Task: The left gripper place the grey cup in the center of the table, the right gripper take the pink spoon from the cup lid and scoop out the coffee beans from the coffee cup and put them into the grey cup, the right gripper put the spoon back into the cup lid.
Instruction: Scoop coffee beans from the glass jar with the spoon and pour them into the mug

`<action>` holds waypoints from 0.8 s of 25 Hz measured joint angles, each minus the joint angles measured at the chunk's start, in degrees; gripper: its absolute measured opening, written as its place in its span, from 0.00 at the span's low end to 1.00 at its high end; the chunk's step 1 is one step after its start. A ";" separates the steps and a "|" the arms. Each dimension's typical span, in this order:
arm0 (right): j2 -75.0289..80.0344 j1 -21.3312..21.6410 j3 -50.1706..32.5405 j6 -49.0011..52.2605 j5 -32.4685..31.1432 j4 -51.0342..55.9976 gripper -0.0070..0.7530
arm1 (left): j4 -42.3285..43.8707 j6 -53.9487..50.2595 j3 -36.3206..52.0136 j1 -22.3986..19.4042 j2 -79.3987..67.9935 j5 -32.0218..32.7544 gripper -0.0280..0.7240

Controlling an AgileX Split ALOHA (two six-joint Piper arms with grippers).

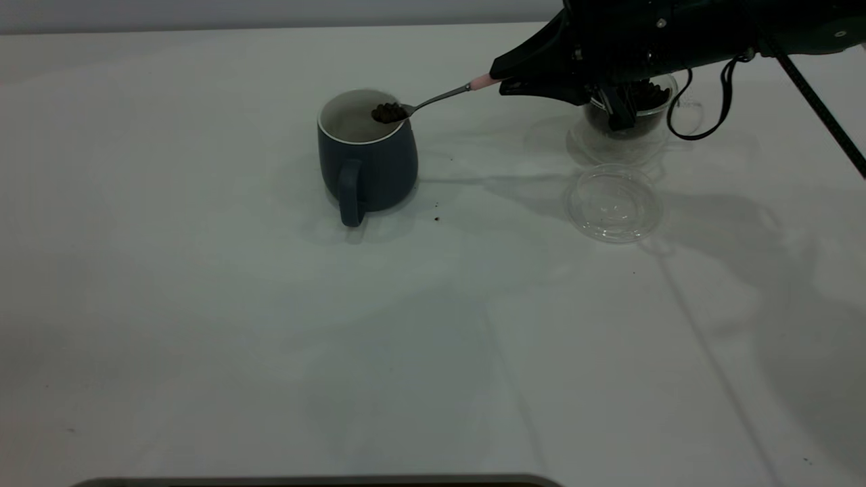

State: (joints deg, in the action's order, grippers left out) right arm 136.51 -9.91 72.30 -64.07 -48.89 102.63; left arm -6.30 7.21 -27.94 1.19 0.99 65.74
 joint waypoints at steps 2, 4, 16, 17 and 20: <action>0.00 -0.06 0.00 -0.40 0.05 0.02 0.14 | 0.00 0.00 0.00 0.00 0.00 0.00 0.79; 0.00 -0.33 0.00 -1.30 0.34 0.07 0.14 | 0.00 0.00 0.00 0.00 0.00 0.00 0.79; -0.13 -2.11 0.00 -15.99 3.50 0.01 0.14 | 0.00 0.00 0.00 0.00 0.00 0.00 0.79; -0.24 -2.23 0.00 -16.76 3.80 0.01 0.14 | 0.00 0.00 0.00 0.00 0.00 0.00 0.79; -1.40 -2.62 0.00 -20.60 5.86 0.01 0.14 | 0.00 0.00 0.00 0.00 0.00 0.00 0.79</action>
State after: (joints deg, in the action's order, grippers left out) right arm 135.11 -12.53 72.30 -84.67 -43.04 102.64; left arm -6.30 7.21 -27.94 1.19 0.99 65.74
